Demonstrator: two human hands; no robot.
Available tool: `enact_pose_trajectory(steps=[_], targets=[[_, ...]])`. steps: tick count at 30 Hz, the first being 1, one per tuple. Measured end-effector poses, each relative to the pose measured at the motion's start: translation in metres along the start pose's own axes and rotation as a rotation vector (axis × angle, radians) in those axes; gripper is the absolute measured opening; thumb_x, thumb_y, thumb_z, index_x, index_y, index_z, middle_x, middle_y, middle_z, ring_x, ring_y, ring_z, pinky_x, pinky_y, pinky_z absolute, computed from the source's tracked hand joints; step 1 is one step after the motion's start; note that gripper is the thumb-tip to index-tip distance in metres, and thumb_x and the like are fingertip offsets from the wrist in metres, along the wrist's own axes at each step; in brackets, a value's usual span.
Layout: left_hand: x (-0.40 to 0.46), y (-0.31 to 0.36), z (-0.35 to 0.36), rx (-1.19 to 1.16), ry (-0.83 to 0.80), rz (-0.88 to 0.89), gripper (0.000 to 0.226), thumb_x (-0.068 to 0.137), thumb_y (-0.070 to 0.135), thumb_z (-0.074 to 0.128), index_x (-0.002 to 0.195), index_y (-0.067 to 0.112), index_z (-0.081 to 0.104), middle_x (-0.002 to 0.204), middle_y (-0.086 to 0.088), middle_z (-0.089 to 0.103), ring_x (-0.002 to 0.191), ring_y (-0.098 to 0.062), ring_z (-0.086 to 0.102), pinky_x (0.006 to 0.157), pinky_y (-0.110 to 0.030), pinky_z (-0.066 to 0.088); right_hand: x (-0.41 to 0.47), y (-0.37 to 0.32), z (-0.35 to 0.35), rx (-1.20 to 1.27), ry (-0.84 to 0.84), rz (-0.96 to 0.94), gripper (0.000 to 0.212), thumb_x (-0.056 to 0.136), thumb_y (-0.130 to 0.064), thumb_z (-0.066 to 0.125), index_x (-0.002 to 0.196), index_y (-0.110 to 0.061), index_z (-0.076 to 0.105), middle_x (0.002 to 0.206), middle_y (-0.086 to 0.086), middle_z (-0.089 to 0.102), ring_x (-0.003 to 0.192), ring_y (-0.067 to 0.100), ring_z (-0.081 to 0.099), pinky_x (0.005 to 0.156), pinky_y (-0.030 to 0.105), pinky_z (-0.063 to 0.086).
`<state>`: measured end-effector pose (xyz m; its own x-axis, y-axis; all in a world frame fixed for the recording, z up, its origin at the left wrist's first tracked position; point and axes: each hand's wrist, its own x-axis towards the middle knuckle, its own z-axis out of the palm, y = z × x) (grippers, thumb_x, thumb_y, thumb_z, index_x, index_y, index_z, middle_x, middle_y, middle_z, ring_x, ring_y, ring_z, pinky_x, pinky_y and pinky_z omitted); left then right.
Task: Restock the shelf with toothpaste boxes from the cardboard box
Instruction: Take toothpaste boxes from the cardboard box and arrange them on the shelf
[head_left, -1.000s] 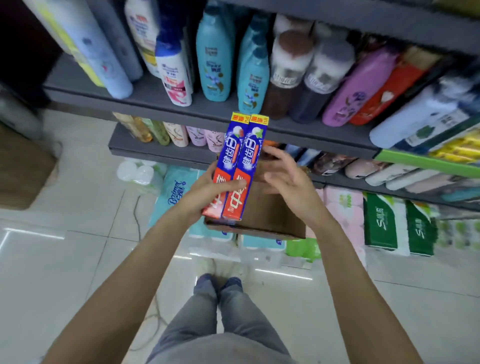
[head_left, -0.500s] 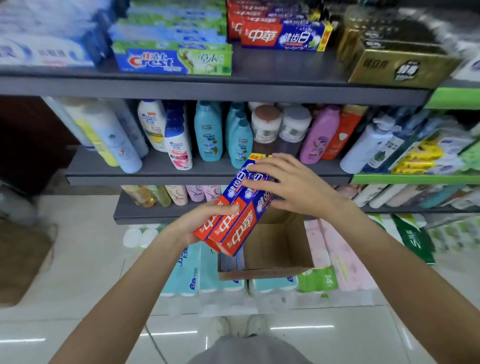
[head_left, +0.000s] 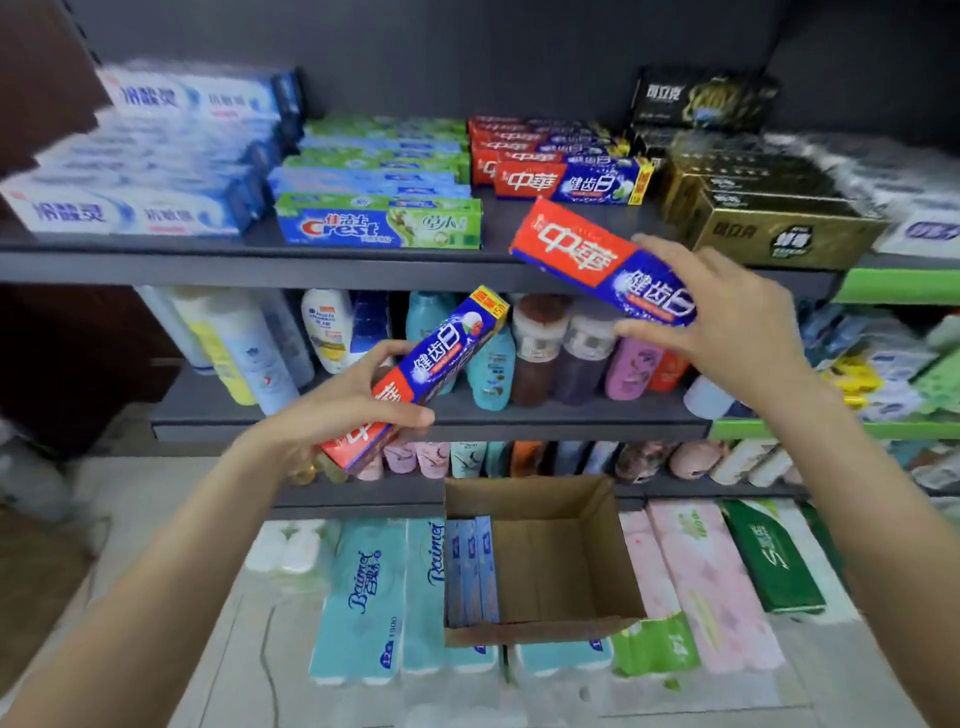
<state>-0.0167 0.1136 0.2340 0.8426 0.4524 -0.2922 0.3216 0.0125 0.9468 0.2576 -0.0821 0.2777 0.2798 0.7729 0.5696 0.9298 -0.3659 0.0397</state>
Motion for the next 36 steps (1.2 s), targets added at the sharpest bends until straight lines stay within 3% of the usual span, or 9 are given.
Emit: enact_pose_trajectory(steps=[5, 9, 13, 17, 20, 25, 29, 33, 36], targets=[[0.009, 0.043, -0.01, 0.211, 0.057, 0.152, 0.072, 0.045, 0.042, 0.079, 0.112, 0.04, 0.051, 0.097, 0.002, 0.067, 0.067, -0.014, 0.066, 0.056, -0.021, 0.052, 0.096, 0.016, -0.006, -0.27, 0.033, -0.039, 0.073, 0.073, -0.054, 0.07, 0.134, -0.019, 0.048, 0.097, 0.027, 0.055, 0.089, 0.043, 0.057, 0.072, 0.046, 0.043], [0.02, 0.063, -0.011, 0.234, 0.091, 0.231, 0.061, 0.054, 0.048, 0.074, 0.111, 0.034, 0.06, 0.092, 0.006, 0.072, 0.073, -0.008, 0.067, 0.061, -0.018, 0.051, 0.153, 0.024, 0.02, -0.387, -0.203, -0.115, 0.071, 0.081, -0.049, 0.065, 0.142, -0.028, 0.038, 0.117, 0.025, 0.05, 0.111, 0.04, 0.046, 0.093, 0.046, 0.035], [0.029, 0.083, -0.006, 0.02, 0.132, 0.162, 0.017, 0.087, 0.029, 0.061, 0.103, 0.022, 0.062, 0.085, -0.001, 0.072, 0.064, -0.007, 0.065, 0.056, -0.016, 0.051, 0.178, 0.026, 0.055, -0.249, -0.38, -0.058, 0.053, 0.091, -0.039, 0.057, 0.141, -0.031, 0.042, 0.132, 0.019, 0.041, 0.123, 0.037, 0.036, 0.102, 0.047, 0.034], [0.043, 0.094, -0.004, -0.057, 0.078, 0.143, 0.045, 0.08, 0.038, 0.057, 0.117, 0.012, 0.056, 0.113, -0.015, 0.067, 0.094, -0.025, 0.064, 0.07, -0.028, 0.051, 0.165, 0.016, 0.056, 0.007, -0.128, 0.009, 0.046, 0.09, -0.028, 0.059, 0.135, -0.021, 0.05, 0.136, 0.015, 0.041, 0.125, 0.033, 0.036, 0.104, 0.044, 0.033], [0.053, 0.11, 0.003, 0.155, 0.101, 0.142, 0.034, 0.082, 0.037, 0.064, 0.113, 0.024, 0.056, 0.101, -0.004, 0.071, 0.077, -0.014, 0.067, 0.066, -0.024, 0.052, 0.142, 0.006, 0.026, 0.472, 0.101, -0.039, 0.046, 0.089, -0.029, 0.056, 0.133, -0.022, 0.049, 0.131, 0.008, 0.046, 0.123, 0.025, 0.041, 0.103, 0.029, 0.03], [0.077, 0.149, 0.027, 0.729, 0.037, 0.268, 0.039, 0.079, 0.041, 0.07, 0.112, 0.031, 0.051, 0.1, 0.008, 0.067, 0.081, -0.004, 0.064, 0.072, -0.022, 0.05, 0.107, 0.0, -0.014, 0.317, -0.25, -0.453, 0.083, 0.079, -0.057, 0.062, 0.147, -0.036, 0.02, 0.146, -0.006, 0.037, 0.138, 0.012, 0.027, 0.117, 0.035, 0.012], [0.097, 0.167, 0.047, 0.89, 0.02, 0.372, 0.061, 0.062, 0.056, 0.071, 0.111, 0.025, 0.052, 0.102, 0.01, 0.065, 0.087, -0.001, 0.061, 0.081, -0.024, 0.05, 0.101, 0.007, -0.021, 0.348, -0.356, -0.308, 0.085, 0.079, -0.049, 0.067, 0.144, -0.05, 0.011, 0.132, -0.004, 0.055, 0.12, 0.014, 0.049, 0.099, 0.036, 0.041], [0.109, 0.169, 0.016, 0.571, 0.398, 0.499, 0.04, 0.078, 0.057, 0.063, 0.101, 0.024, 0.06, 0.094, 0.009, 0.07, 0.086, -0.003, 0.064, 0.071, -0.027, 0.048, 0.11, 0.034, -0.028, 0.2, -0.245, -0.249, 0.058, 0.085, -0.039, 0.066, 0.136, -0.032, 0.04, 0.126, 0.002, 0.057, 0.112, 0.022, 0.052, 0.091, 0.039, 0.043], [0.114, 0.148, -0.021, 0.763, 0.773, 0.602, 0.026, 0.092, 0.04, 0.055, 0.106, 0.021, 0.063, 0.106, 0.004, 0.069, 0.101, -0.013, 0.062, 0.083, -0.029, 0.044, 0.124, 0.049, -0.022, 0.055, -0.178, -0.203, 0.049, 0.086, -0.036, 0.065, 0.129, -0.022, 0.047, 0.12, 0.007, 0.059, 0.109, 0.028, 0.052, 0.091, 0.041, 0.043]])
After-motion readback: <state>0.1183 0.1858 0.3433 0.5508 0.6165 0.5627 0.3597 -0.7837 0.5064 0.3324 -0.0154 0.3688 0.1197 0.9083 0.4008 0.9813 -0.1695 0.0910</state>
